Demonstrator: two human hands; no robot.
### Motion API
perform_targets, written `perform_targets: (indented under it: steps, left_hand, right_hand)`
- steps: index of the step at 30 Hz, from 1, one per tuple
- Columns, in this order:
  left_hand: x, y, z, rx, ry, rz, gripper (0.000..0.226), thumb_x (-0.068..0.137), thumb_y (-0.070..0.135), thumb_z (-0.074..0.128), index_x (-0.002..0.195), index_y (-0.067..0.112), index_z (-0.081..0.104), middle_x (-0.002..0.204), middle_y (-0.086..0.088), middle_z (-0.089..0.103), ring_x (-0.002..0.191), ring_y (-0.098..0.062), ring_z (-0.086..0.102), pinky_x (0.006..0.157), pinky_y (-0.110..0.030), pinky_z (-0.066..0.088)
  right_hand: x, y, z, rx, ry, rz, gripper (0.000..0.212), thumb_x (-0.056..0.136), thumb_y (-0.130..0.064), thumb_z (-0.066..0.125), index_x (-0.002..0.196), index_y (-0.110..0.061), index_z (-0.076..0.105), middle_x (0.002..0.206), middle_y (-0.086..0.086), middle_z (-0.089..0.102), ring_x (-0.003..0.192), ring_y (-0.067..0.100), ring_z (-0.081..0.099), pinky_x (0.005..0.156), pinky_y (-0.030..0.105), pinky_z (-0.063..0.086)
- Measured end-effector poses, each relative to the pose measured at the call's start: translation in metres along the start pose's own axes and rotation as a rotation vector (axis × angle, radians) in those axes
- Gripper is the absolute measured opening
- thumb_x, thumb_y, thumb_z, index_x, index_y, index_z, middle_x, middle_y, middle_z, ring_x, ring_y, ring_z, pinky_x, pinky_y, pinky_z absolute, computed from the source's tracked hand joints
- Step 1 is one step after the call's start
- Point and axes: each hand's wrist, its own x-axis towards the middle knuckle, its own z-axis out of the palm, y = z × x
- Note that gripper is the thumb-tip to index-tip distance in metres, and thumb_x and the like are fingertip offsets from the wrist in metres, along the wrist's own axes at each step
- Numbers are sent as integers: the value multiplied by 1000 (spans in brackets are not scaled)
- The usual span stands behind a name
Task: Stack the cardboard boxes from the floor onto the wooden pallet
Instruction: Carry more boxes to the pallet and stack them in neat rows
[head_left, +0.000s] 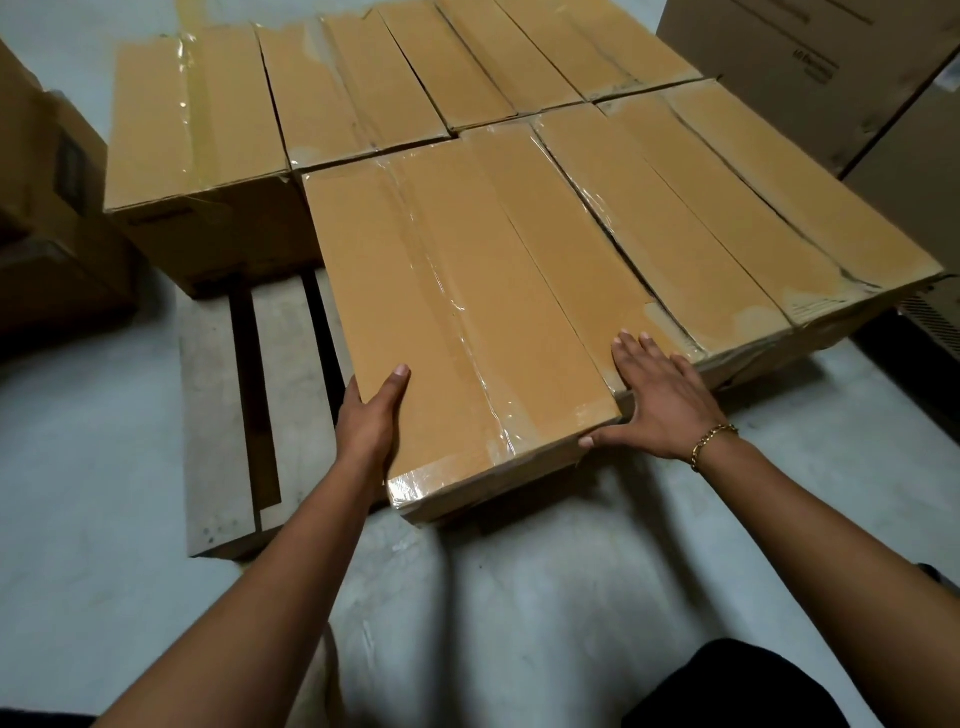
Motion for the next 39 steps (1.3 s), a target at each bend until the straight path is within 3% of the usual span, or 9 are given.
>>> perform_targets:
  steps: [4, 7, 12, 19, 24, 29, 32, 35, 39]
  left_hand:
    - [0, 5, 1, -9, -5, 6, 62, 95, 41, 72, 148, 15, 51, 130, -1, 65, 113, -20, 63, 92, -31, 47]
    - [3, 6, 1, 10, -3, 15, 65, 94, 43, 73, 148, 14, 51, 134, -2, 64, 116, -22, 63, 96, -33, 48]
    - [7, 5, -1, 12, 0, 12, 72, 87, 52, 77, 147, 17, 54, 133, -1, 67, 119, -23, 65, 108, -46, 51]
    - [11, 8, 0, -9, 3, -4, 72, 87, 50, 78, 146, 16, 54, 132, -2, 68, 117, -24, 66, 107, -45, 52]
    - [16, 9, 0, 4, 6, -2, 89, 80, 59, 80, 151, 16, 48, 141, -4, 62, 125, -27, 62, 111, -48, 49]
    - [16, 7, -3, 11, 0, 0, 104, 70, 70, 77, 153, 16, 47, 145, -4, 59, 128, -26, 60, 112, -48, 47]
    - [14, -2, -7, -14, -21, -3, 86, 84, 62, 73, 152, 17, 48, 145, -2, 60, 129, -24, 59, 113, -44, 45]
    - [12, -7, -6, -26, -32, -18, 91, 82, 65, 72, 155, 17, 45, 147, 2, 57, 132, -20, 56, 115, -40, 42]
    - [12, -7, 0, -21, -1, -10, 72, 99, 44, 65, 158, 12, 38, 143, 6, 52, 128, -12, 49, 100, -25, 35]
  right_hand:
    - [-2, -4, -2, 4, 18, 16, 139, 59, -100, 47, 165, -22, 2, 173, -7, -6, 159, 14, -4, 128, 43, 3]
    - [-3, -7, -5, -12, 36, 26, 134, 64, -97, 51, 165, -22, 7, 173, -7, -1, 159, 14, 0, 128, 43, 6]
    - [-4, -10, -6, -35, 74, 41, 131, 63, -99, 49, 164, -24, 14, 172, -9, 8, 158, 13, 8, 126, 43, 12]
    - [-2, -12, -7, -64, 94, 54, 128, 63, -99, 48, 163, -24, 21, 171, -8, 16, 157, 14, 16, 124, 43, 19]
    - [0, -12, -4, -74, 119, 60, 126, 63, -100, 43, 162, -24, 25, 170, -8, 20, 156, 14, 18, 123, 42, 21]
    - [1, -7, 9, -86, 119, 35, 138, 60, -106, 24, 164, -17, 13, 173, -1, 6, 159, 18, 5, 127, 45, 10]
    - [5, -1, 14, -61, 117, 18, 141, 58, -107, 16, 164, -14, 7, 173, 1, -2, 159, 17, -3, 127, 44, 3]
    - [8, 1, 15, -64, 120, 4, 140, 58, -106, 14, 164, -15, 7, 173, 0, 0, 159, 17, -2, 128, 44, 3]
    - [12, 4, 19, -48, 138, -2, 142, 56, -108, 14, 164, -16, 13, 173, -1, 6, 159, 16, 3, 127, 45, 7]
